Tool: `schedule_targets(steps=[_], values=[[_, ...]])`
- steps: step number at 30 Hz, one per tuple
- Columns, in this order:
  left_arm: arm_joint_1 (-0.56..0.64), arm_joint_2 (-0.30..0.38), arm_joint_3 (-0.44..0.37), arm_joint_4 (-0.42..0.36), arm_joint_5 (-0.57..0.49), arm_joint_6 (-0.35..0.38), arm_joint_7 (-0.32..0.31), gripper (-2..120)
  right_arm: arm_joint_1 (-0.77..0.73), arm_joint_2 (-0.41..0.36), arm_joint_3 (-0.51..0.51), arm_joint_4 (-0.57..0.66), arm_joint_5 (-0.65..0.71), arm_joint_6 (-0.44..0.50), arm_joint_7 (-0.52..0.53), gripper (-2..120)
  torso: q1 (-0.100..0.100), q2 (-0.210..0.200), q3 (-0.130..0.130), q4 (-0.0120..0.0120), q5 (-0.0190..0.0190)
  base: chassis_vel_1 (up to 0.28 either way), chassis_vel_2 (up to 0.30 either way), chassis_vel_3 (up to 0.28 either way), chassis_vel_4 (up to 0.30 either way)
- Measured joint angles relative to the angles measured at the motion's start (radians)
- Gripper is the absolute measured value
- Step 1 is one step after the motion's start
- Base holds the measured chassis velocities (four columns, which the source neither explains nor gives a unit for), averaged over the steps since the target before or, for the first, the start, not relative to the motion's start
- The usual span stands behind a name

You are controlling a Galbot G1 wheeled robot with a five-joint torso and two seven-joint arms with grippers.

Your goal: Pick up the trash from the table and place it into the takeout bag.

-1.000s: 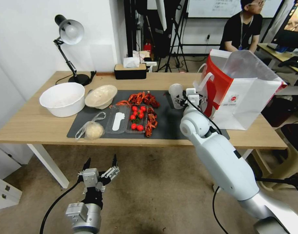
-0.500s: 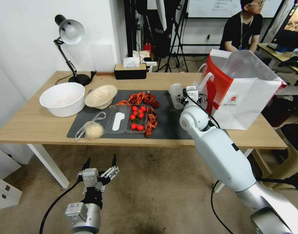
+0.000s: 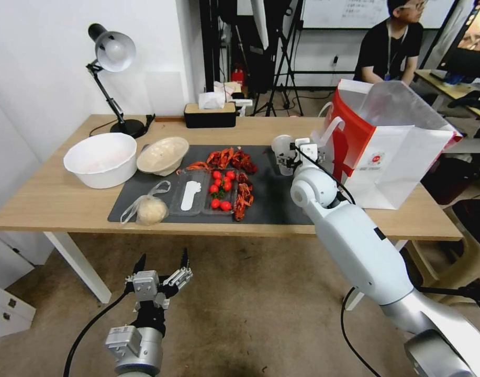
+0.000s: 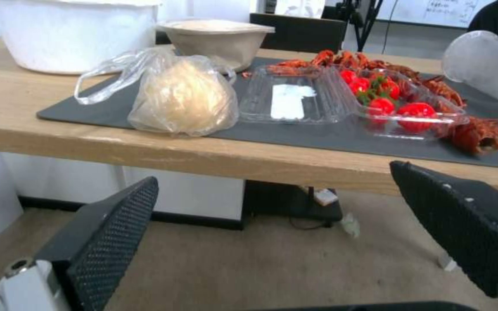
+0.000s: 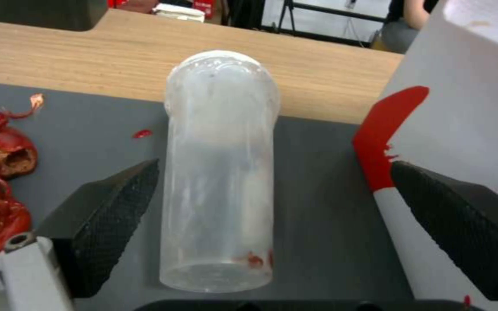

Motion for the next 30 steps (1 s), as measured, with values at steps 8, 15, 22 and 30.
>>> schedule_targets(steps=[8, 15, 22, 30], values=[[0.002, 0.0, 0.001, -0.001, 0.0, 0.0, 0.0, 100, 0.015, 0.001, -0.007, -0.032, 0.0, -0.011, -0.037, 100, 0.0, 0.0, 0.0, 0.0, -0.0001, 0.0, 0.0, 0.0, 0.0], [0.003, -0.001, 0.0, 0.001, 0.0, -0.001, 0.0, 100, 0.03, 0.009, -0.012, -0.08, 0.0, -0.031, -0.078, 100, 0.0, 0.0, 0.0, 0.0001, 0.0, 0.0, 0.0, 0.0, 0.0], [0.002, -0.001, -0.003, 0.003, -0.001, -0.004, 0.0, 100, 0.041, 0.016, -0.013, -0.11, 0.0, -0.035, -0.103, 100, 0.0, 0.0, 0.0, 0.0, -0.0001, 0.0, 0.0, 0.0, 0.0], [-0.002, 0.0, -0.002, 0.007, -0.002, -0.005, 0.0, 100, 0.052, 0.02, -0.015, -0.135, 0.0, -0.038, -0.12, 100, 0.0, 0.0, 0.0, 0.0, 0.0, 0.0, 0.0, 0.0, 0.0]])
